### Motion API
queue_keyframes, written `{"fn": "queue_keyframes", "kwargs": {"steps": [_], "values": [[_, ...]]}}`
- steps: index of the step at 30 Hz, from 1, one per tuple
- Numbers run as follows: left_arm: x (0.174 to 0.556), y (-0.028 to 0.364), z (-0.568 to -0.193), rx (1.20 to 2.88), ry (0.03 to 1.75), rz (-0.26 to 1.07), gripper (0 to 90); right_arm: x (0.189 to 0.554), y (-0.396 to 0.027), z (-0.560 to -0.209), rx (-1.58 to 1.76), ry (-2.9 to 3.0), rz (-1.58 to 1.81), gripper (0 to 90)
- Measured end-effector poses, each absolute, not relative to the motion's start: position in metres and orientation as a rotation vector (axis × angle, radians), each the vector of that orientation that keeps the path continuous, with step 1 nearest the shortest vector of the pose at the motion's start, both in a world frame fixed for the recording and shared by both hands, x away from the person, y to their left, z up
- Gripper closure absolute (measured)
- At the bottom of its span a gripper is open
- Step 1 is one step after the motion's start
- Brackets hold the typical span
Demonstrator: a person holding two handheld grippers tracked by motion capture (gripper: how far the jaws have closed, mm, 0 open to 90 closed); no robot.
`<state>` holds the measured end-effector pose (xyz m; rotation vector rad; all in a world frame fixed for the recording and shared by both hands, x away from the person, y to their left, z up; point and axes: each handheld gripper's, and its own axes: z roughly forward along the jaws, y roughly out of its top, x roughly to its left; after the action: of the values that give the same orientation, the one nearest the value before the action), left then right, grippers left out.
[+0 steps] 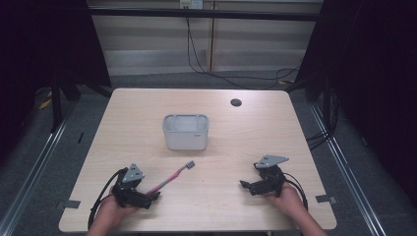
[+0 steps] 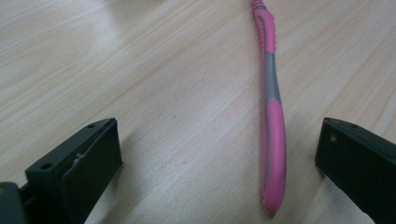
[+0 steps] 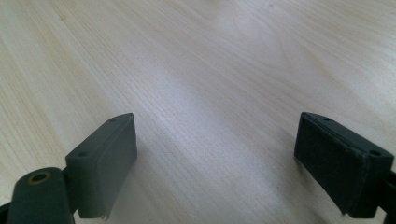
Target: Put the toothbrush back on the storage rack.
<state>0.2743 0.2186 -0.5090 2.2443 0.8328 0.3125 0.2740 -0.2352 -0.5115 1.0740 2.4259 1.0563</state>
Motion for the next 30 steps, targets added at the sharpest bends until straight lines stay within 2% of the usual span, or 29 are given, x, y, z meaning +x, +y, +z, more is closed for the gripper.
{"fn": "queue_keyframes", "kwargs": {"steps": [9,11,15,17,23,30], "values": [[0.275,0.217,-0.504,2.296,0.855,0.290,0.7,0.274,-0.235,-0.512,1.066,2.428,1.052,12.3],[0.275,0.217,-0.501,2.307,0.867,0.284,3.9,0.274,-0.235,-0.512,1.064,2.427,1.053,12.3],[0.274,0.217,-0.494,2.339,0.895,0.289,18.5,0.274,-0.235,-0.512,1.066,2.427,1.051,12.3],[0.272,0.216,-0.491,2.358,0.868,0.284,15.6,0.274,-0.235,-0.511,1.069,2.428,1.046,12.3],[0.271,0.216,-0.481,2.368,0.846,0.231,17.2,0.274,-0.235,-0.512,1.066,2.427,1.050,12.3],[0.279,0.215,-0.476,2.348,0.903,0.199,18.3,0.274,-0.235,-0.512,1.065,2.427,1.050,12.3]]}}
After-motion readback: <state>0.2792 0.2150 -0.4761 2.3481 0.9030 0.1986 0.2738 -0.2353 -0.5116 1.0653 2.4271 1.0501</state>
